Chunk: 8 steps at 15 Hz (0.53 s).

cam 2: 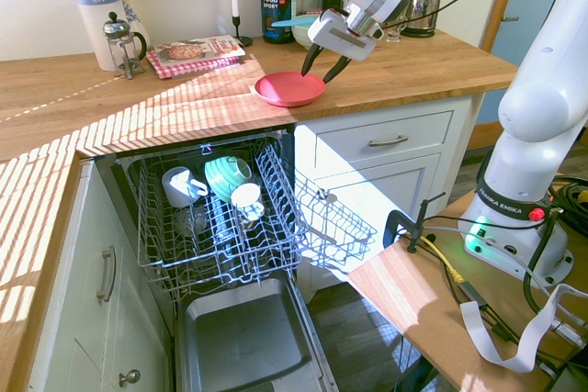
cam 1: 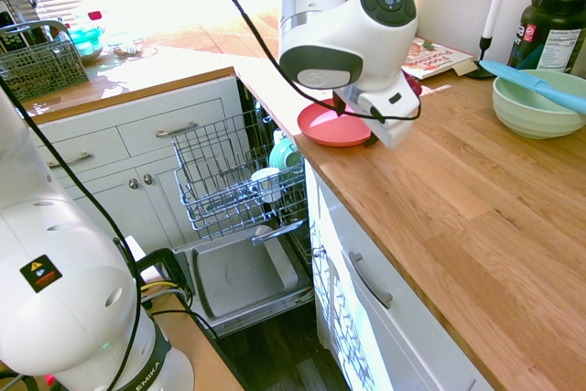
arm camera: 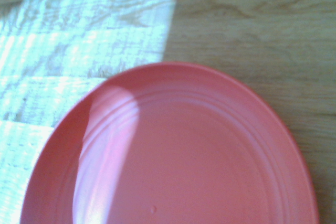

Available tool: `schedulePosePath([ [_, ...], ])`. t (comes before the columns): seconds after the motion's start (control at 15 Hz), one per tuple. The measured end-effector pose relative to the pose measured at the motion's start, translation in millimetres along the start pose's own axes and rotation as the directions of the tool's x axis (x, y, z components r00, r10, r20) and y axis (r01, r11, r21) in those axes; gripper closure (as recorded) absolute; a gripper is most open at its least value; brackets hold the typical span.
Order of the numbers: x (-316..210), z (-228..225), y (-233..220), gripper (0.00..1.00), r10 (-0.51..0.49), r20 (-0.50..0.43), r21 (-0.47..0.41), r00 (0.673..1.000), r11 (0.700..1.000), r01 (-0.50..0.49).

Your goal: Put the plate in the dishwasher

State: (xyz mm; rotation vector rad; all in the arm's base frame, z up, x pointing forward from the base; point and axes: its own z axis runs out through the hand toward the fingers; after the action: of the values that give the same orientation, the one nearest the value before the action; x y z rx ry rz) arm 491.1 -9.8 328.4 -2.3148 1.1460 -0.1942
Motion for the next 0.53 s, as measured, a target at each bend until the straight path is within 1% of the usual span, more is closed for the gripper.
schedulePosePath([
  [0.07,-0.3,3.0,-0.7,0.0,-0.005,0.005,-0.004,1.0,1.0,0.005],
  [0.13,-1.1,4.4,-2.5,1.0,-0.009,0.006,-0.004,1.0,1.0,0.009],
  [0.53,-0.1,13.0,-10.3,1.0,-0.023,0.017,-0.005,1.0,1.0,0.023],
])
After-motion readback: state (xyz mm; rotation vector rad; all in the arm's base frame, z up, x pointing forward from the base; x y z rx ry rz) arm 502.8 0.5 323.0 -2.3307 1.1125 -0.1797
